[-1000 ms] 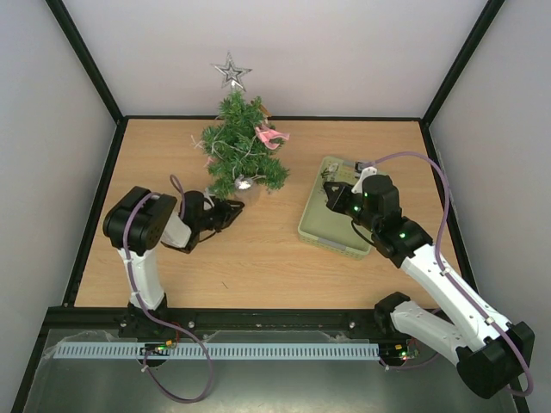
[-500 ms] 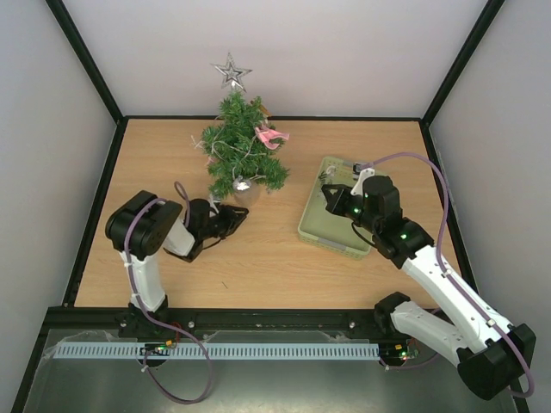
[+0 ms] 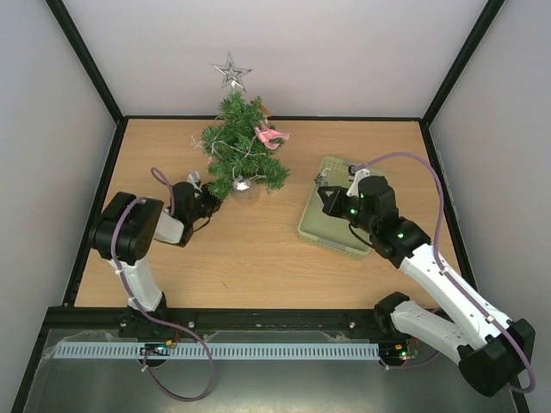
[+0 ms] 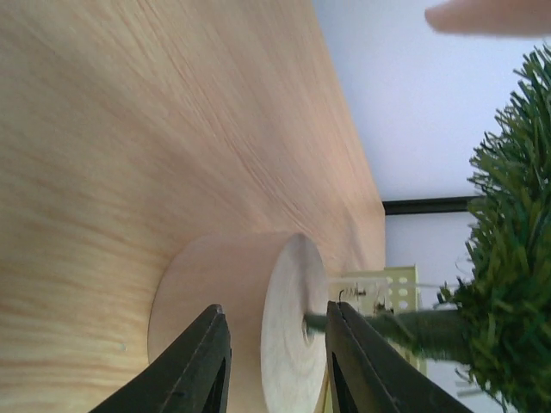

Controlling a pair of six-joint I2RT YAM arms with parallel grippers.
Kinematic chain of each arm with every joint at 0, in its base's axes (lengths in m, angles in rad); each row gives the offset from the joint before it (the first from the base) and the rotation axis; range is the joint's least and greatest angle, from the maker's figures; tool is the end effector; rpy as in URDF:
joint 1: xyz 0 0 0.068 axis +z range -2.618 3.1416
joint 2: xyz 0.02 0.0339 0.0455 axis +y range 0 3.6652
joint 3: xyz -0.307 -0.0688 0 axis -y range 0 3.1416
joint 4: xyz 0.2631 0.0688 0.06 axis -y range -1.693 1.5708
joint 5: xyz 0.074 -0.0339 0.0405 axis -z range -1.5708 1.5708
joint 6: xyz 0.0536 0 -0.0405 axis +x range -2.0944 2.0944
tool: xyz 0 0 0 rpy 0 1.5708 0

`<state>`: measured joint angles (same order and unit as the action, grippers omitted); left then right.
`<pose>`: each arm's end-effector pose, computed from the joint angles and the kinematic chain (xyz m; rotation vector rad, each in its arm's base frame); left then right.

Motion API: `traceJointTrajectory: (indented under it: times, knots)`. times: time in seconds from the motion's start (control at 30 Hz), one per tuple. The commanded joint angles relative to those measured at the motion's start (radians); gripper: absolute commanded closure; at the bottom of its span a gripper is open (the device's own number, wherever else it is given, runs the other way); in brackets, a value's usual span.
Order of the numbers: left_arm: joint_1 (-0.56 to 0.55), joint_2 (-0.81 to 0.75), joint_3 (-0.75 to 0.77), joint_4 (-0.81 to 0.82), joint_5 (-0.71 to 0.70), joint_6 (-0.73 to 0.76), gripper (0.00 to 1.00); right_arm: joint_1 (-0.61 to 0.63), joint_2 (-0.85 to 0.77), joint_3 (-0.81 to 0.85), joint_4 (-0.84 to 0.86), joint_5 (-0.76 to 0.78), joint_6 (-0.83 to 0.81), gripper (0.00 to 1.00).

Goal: Decorate the small christmas tree
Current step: Place the decoration item on the Christmas tree.

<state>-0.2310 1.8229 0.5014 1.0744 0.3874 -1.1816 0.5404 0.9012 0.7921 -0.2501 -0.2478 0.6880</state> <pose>0.3259 -0.0974 0.1404 -0.6419 1.9137 -1.3067 0.1780 0.1221 0.3409 -0.0253 2.0680 1.0323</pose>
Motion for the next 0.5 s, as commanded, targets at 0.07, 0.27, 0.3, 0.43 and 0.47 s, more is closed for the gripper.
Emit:
traceJointTrajectory:
  times: [0.07, 0.27, 0.3, 0.43, 0.47]
  knots:
    - [0.007, 0.078, 0.087, -0.032, -0.034, 0.025, 0.7, 0.023, 0.02, 0.042, 0.0, 0.017, -0.004, 0.98]
    - [-0.01, 0.147, 0.111, 0.014, -0.006, 0.001, 0.73, 0.044, 0.035, 0.052, 0.001, 0.03, 0.002, 0.98]
    - [-0.017, 0.156, 0.11, 0.03, 0.006, -0.008, 0.73, 0.055, 0.043, 0.055, 0.005, 0.037, 0.003, 0.98]
    - [-0.05, 0.169, 0.097, 0.094, 0.026, -0.043, 0.74, 0.128, 0.083, 0.077, 0.02, 0.061, 0.012, 0.98]
    - [-0.063, 0.166, 0.096, 0.098, 0.024, -0.043, 0.75, 0.15, 0.093, 0.082, 0.027, 0.069, 0.015, 0.98]
